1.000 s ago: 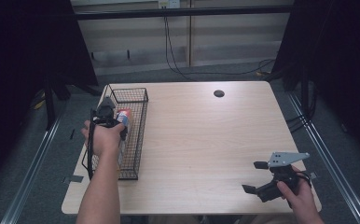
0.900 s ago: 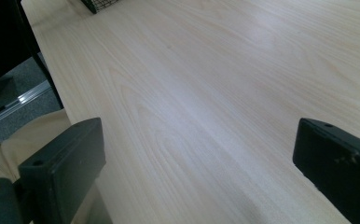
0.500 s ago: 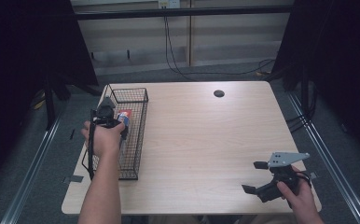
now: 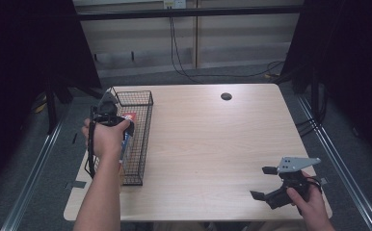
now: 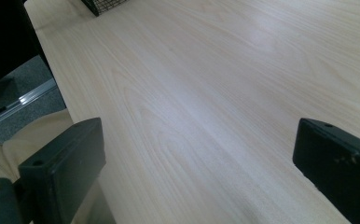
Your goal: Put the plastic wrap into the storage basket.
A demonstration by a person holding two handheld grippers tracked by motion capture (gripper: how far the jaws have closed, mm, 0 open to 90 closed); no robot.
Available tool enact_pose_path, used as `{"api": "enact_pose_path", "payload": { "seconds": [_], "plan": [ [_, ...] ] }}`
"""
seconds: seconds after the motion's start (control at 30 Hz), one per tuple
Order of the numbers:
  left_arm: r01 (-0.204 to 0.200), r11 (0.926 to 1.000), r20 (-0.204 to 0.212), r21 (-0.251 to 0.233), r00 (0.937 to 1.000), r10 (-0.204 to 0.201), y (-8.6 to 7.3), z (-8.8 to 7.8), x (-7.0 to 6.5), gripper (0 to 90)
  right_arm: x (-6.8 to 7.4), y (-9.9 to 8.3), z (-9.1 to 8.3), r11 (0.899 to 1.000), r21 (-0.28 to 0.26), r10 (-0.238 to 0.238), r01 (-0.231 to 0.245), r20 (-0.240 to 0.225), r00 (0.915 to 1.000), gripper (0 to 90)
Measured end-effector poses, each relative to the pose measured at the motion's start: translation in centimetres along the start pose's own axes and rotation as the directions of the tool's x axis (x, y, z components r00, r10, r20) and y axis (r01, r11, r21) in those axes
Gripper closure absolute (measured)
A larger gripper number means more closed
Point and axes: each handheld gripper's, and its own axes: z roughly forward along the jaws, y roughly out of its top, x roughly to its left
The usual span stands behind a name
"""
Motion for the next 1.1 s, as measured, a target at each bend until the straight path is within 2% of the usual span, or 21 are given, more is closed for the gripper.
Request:
{"api": "enact_pose_path", "payload": {
  "seconds": [0.13, 0.2, 0.37, 0.57, 0.8, 0.93, 1.0, 1.1],
  "plan": [
    [-0.018, 0.9995, 0.029, -0.027, 0.9994, 0.019, 0.0, -0.5, -0.4, 32.0, 0.0, 0.0, 0.1, 1.0, 0.005, -0.002, 0.002, -0.003, 1.0, 2.1],
    [-0.013, 0.999, 0.041, -0.042, 0.9991, 0.014, 0.0, -0.6, -0.7, 31.1, 0.1, 0.0, 0.1, 1.0, 0.007, -0.003, 0.003, -0.003, 1.0, 2.1],
    [-0.037, 0.9976, 0.081, -0.058, 0.9959, 0.042, 0.0, -0.9, -1.5, 28.0, 0.0, 0.0, 0.1, 1.0, 0.005, -0.003, 0.003, -0.004, 1.0, 2.1],
    [-0.073, 0.9953, 0.118, -0.064, 0.9898, 0.08, 0.0, -1.2, -2.6, 25.2, 0.1, 0.0, 0.2, 1.0, 0.007, -0.004, 0.004, -0.006, 1.0, 2.1],
    [-0.128, 0.9875, 0.157, -0.091, 0.9774, 0.141, 0.0, -1.4, -4.0, 21.8, 0.1, 0.0, 0.1, 1.0, 0.005, -0.004, 0.004, -0.006, 1.0, 2.1],
    [-0.151, 0.9836, 0.166, -0.099, 0.9722, 0.166, -0.1, -1.4, -4.6, 19.9, 0.1, 0.0, 0.1, 1.0, 0.007, -0.003, 0.003, -0.007, 1.0, 2.1],
    [-0.168, 0.9803, 0.151, -0.105, 0.9715, 0.182, -0.2, -1.3, -4.8, 18.5, 0.1, 0.0, 0.1, 1.0, 0.008, -0.006, 0.006, -0.007, 1.0, 2.1],
    [-0.168, 0.9795, 0.172, -0.112, 0.9676, 0.185, -0.3, -1.3, -5.2, 17.3, 0.0, 0.0, 0.1, 1.0, 0.01, -0.006, 0.006, -0.009, 0.9999, 2.1]
  ]
}}
